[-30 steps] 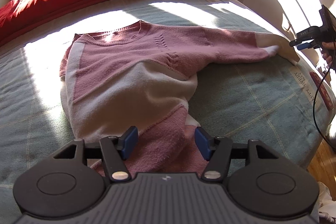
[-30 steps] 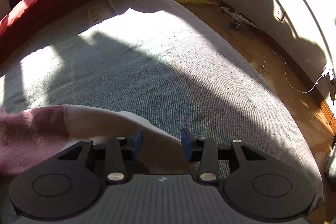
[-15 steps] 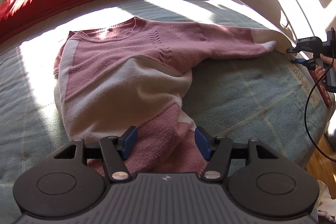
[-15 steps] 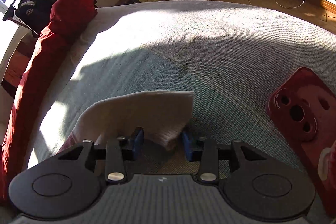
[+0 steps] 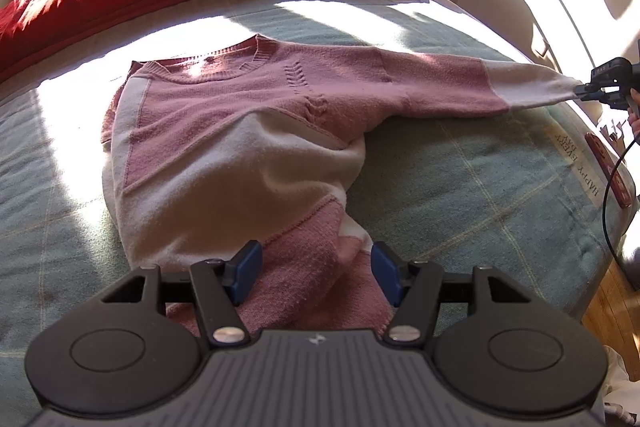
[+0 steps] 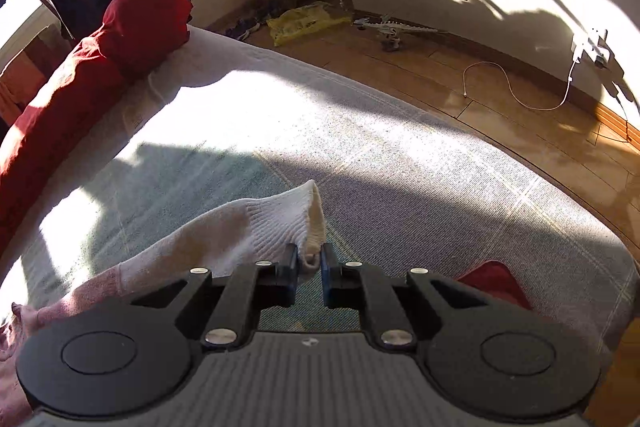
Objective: Fold clothes
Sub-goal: 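Open the right gripper and release the sleeve cuff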
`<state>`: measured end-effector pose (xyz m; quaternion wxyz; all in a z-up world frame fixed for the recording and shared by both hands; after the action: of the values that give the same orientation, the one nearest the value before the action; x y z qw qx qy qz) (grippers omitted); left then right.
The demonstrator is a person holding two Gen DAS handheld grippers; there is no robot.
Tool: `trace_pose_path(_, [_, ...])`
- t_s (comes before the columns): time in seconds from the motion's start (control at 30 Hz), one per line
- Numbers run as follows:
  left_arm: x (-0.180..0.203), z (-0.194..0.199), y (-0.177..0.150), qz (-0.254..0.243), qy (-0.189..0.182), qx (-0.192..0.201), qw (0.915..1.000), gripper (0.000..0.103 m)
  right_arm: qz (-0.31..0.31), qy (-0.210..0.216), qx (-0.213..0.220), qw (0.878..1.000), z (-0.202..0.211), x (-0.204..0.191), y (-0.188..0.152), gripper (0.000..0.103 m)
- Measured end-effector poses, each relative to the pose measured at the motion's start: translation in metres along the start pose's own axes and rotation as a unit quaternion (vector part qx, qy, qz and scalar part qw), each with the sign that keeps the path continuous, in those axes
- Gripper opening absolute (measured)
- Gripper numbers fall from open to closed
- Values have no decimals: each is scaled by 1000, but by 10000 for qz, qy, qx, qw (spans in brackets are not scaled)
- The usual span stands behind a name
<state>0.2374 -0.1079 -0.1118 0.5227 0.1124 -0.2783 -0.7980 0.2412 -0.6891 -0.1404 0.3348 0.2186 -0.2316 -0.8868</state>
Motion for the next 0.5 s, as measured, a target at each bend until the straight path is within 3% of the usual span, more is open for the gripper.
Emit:
trace_pose_path(0.13, [1, 6, 1, -37, -24, 101, 9999, 61, 512, -470, 151, 9975, 8, -21, 4, 19])
trace_pose_path(0.2, [1, 10, 3, -44, -41, 169, 9998, 61, 709, -440, 189, 9963, 10, -34, 5, 19])
trace_pose_path(0.37, [3, 18, 9, -127, -94, 368, 9992, 62, 1633, 653, 2, 9844, 7, -118, 2, 19])
trace_pose_path(0.5, [3, 22, 14, -156, -235, 461, 9985, 66, 2505, 1481, -361, 9560, -11, -210, -14, 19])
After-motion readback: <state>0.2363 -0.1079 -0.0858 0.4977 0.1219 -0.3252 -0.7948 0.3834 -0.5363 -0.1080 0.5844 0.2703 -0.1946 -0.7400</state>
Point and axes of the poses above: each gripper's, at about its wrist camera, not at the fingertips, and z roughly against the way its jaws point, x to its right, y to its top, the point moved 3 cm from there along -z, roughly the way its jaws point, and after that the axes turned 3 degrees about -y, right-handed, at the moved point
